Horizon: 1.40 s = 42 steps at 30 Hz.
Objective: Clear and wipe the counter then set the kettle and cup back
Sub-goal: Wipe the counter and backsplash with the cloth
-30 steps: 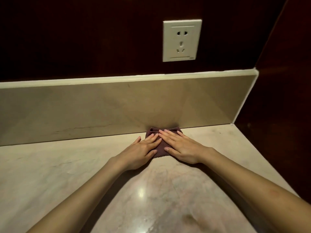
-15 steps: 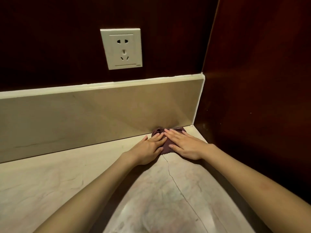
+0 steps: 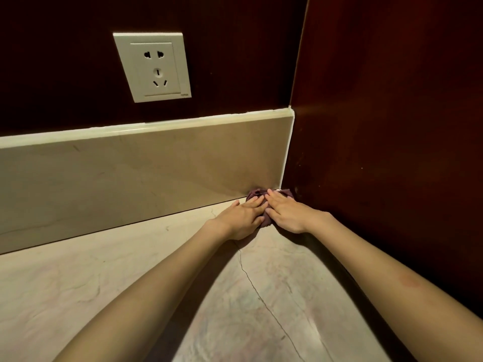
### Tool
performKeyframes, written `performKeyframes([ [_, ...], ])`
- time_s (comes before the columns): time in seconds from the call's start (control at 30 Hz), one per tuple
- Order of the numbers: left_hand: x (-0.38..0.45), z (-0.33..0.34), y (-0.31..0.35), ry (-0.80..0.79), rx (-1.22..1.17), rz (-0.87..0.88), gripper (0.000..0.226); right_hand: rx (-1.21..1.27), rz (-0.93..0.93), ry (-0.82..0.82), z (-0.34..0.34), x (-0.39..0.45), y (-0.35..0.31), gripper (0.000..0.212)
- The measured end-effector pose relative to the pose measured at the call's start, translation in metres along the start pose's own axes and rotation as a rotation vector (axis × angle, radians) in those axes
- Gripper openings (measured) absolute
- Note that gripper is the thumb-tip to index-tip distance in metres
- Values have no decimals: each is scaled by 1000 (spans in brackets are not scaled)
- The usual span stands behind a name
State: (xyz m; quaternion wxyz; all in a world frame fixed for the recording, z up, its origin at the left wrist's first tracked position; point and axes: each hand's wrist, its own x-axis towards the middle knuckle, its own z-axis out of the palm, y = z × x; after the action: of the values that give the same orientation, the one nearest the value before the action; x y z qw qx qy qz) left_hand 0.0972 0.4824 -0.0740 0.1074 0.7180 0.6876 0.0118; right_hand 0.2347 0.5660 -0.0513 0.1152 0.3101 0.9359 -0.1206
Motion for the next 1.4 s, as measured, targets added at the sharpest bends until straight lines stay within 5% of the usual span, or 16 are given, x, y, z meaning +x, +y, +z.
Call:
performKeyframes([
  [0.5,-55,4,-26,29,-52,-60,53,-38,-211,118,25,-3,-22,58],
  [0.93,-236,18,-89,50,-58,-281,54,-61,-478,125,55,-10,-190,60],
  [1.07,-291,24,-99,71,-92,-349,77,-69,-556,115,66,-14,-236,61],
  [1.4,-303,24,-99,44,-83,-303,79,-96,-492,74,75,-44,-234,61],
])
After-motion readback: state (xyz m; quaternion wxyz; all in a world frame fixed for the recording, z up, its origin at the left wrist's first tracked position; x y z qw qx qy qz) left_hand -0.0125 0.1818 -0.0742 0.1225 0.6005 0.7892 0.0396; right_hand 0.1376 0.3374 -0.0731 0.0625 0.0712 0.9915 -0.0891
